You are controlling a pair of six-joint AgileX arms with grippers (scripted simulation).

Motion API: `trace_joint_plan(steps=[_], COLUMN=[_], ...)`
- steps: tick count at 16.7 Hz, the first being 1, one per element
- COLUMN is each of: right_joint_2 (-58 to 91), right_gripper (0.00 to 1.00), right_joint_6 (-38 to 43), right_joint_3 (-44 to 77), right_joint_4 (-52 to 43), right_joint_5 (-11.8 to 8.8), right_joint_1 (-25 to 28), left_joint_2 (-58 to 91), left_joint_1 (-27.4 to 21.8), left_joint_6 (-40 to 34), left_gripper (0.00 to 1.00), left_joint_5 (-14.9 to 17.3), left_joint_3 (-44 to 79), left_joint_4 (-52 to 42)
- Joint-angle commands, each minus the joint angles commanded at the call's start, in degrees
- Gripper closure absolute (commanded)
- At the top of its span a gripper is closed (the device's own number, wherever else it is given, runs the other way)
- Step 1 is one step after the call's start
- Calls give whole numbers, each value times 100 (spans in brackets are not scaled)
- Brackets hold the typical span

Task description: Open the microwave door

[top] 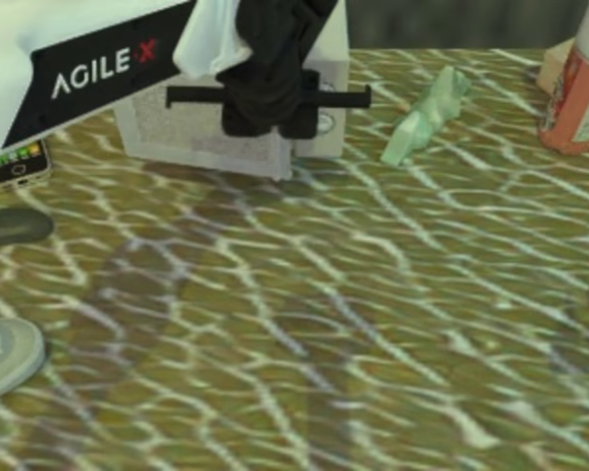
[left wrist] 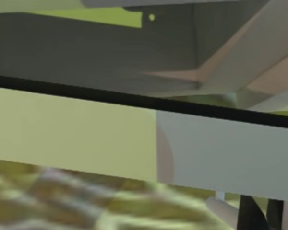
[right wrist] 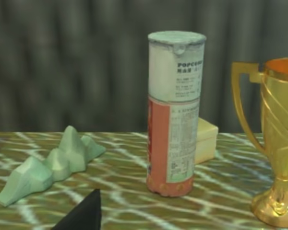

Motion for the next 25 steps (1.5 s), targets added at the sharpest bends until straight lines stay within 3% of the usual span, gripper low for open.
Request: trace_joint_plan(steps=[16, 25], right_joint_2=[0, 0], right_gripper=[0, 0], right_joint_6=[0, 0], right_joint_3=[0, 0], right_joint_4=[0, 0], right_joint_5=[0, 0], right_joint_1=[0, 0], left_joint_2=[0, -470], left_joint_1=[0, 66], left_joint_6=[0, 561], left_gripper=[100, 100], left_joint_5=[0, 282], left_joint_3=[0, -770], left_joint_4=[0, 357])
